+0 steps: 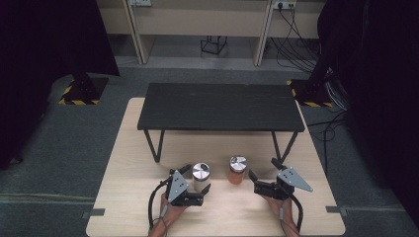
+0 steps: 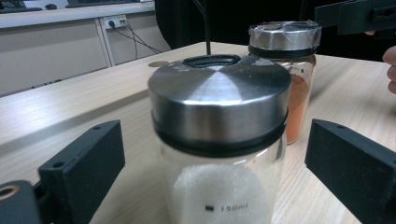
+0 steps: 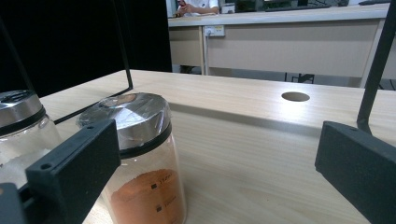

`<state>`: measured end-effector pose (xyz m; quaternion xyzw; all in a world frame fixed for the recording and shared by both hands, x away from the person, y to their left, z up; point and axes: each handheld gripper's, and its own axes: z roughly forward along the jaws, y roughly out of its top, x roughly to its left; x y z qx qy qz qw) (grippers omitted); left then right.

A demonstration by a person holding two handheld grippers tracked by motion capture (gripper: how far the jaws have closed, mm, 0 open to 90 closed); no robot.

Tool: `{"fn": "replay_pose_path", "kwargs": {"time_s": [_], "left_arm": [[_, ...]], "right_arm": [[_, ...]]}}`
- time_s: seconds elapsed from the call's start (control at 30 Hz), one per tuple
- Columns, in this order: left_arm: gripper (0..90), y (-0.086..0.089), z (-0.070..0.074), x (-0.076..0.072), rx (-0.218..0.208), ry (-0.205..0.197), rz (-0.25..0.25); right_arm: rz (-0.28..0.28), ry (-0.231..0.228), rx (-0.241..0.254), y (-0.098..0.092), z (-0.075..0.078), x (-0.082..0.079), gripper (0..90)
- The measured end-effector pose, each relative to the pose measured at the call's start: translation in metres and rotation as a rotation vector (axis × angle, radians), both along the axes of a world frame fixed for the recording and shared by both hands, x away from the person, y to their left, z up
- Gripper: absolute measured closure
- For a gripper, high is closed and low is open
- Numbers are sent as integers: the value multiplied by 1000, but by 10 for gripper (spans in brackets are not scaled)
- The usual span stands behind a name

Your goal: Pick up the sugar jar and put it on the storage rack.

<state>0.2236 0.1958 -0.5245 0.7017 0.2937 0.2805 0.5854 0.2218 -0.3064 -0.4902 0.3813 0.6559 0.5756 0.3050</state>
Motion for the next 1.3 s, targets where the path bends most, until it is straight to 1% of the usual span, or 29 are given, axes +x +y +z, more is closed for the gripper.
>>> {"fn": "replay_pose_path", "kwargs": {"time_s": [0.07, 0.1, 0.23, 0.3, 0.37, 0.43, 0.47, 0.6, 0.63, 0.8, 0.97, 1.13, 1.3], "left_arm": [[59, -3, 1, 1, 2, 3, 3], [76, -7, 3, 2, 6, 13, 6], [105, -11, 5, 4, 16, 26, 9], [146, -15, 7, 4, 29, 33, 22], [161, -15, 7, 4, 27, 35, 24], [201, -15, 8, 4, 24, 42, 27], [238, -15, 8, 4, 26, 44, 26], [272, -16, 9, 3, 31, 48, 33], [303, -16, 9, 4, 28, 53, 38], [308, -15, 9, 5, 16, 63, 35], [313, -15, 8, 4, 10, 60, 36], [316, -13, 9, 4, 11, 61, 26], [316, -12, 13, 2, 14, 63, 17]], "right_arm": [[1, 0, 0, 0, 0, 0, 3], [2, 0, 0, 0, 0, 0, 3], [3, -1, 1, -1, 0, 0, 3], [6, -1, 0, -1, 0, 0, 3], [6, 0, 0, -1, 0, 0, 3], [7, 1, 1, -1, 0, 0, 3], [9, 1, 0, -1, 0, 0, 3], [10, 2, -2, -1, 0, 1, 3], [12, 3, -3, -1, 0, 1, 3], [15, 5, -4, -1, 0, 1, 3], [16, 4, -3, -2, 0, 1, 3], [15, 4, 1, -3, 0, 2, 3], [16, 3, 1, -3, 0, 2, 3]]}}
